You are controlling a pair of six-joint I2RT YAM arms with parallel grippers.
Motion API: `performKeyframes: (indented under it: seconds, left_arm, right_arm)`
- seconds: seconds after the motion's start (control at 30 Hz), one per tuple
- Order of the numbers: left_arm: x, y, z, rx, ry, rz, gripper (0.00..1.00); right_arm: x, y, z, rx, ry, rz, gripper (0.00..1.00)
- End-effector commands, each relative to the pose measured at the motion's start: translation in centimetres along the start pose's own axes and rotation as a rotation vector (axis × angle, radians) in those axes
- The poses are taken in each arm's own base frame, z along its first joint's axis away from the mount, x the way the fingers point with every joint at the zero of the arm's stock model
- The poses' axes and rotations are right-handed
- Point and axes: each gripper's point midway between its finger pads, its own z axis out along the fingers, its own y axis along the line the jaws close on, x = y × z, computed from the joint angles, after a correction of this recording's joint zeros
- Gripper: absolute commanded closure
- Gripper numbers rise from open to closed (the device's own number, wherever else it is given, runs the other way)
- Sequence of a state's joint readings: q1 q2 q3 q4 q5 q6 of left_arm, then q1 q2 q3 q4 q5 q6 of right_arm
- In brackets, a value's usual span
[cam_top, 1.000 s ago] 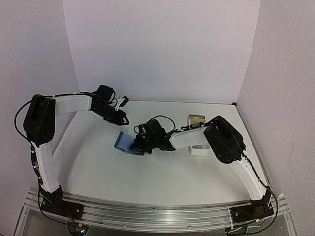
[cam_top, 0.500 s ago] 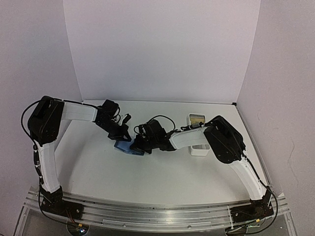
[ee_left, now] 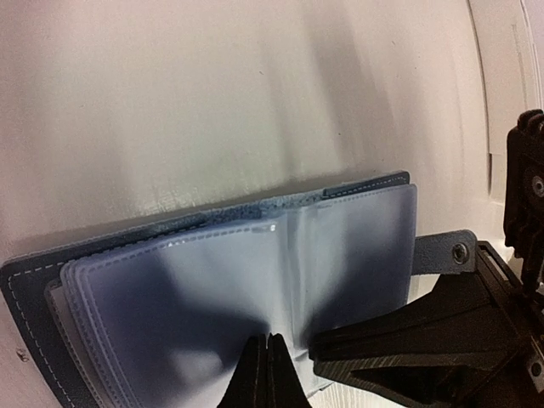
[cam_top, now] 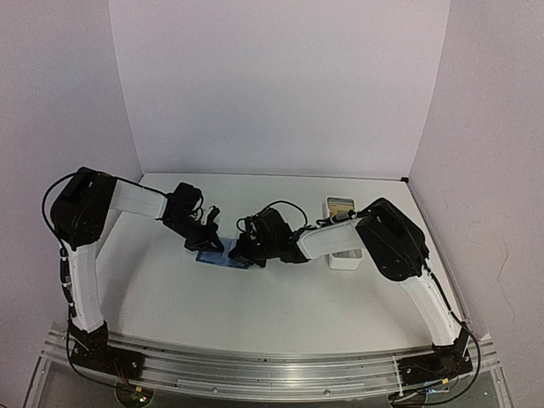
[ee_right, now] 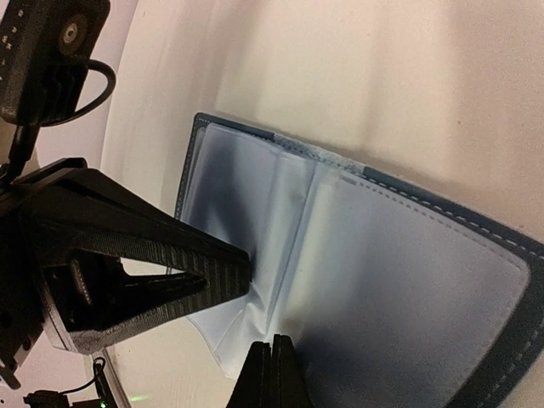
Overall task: Put the credit cards into the card holder
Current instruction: Open the card holder at the center of the board.
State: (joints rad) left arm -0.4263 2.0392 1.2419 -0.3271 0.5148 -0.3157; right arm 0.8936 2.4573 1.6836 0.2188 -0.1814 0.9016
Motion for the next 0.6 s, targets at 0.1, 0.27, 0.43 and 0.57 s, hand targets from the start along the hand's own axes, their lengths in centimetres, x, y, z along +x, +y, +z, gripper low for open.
performKeyframes:
  seconds: [0.1, 0.27, 0.43, 0.57]
  left_arm:
    - [4.9, 7.1, -0.2, -0.232, 0.084, -0.186, 1.00]
    - [4.6, 7.4, -1.3, -0.230, 0.048, -0.197, 1.00]
    - [5.1, 9.3, -2.1, -0.262, 0.032, -0.233, 1.00]
    - [5.7, 8.8, -2.4, -0.235, 0.026, -0.250, 1.00]
  right_arm:
    - [1.9, -8.1, -1.8, 0.248, 0.064, 0.100, 1.00]
    - [2.3, -8.7, -1.5, 0.251, 0.083, 0.107, 1.00]
    - [2.6, -9.1, -1.2, 0.255, 0.099, 0.112, 1.00]
    - [2.2, -8.1, -1.2, 0.234, 0.105, 0.095, 1.00]
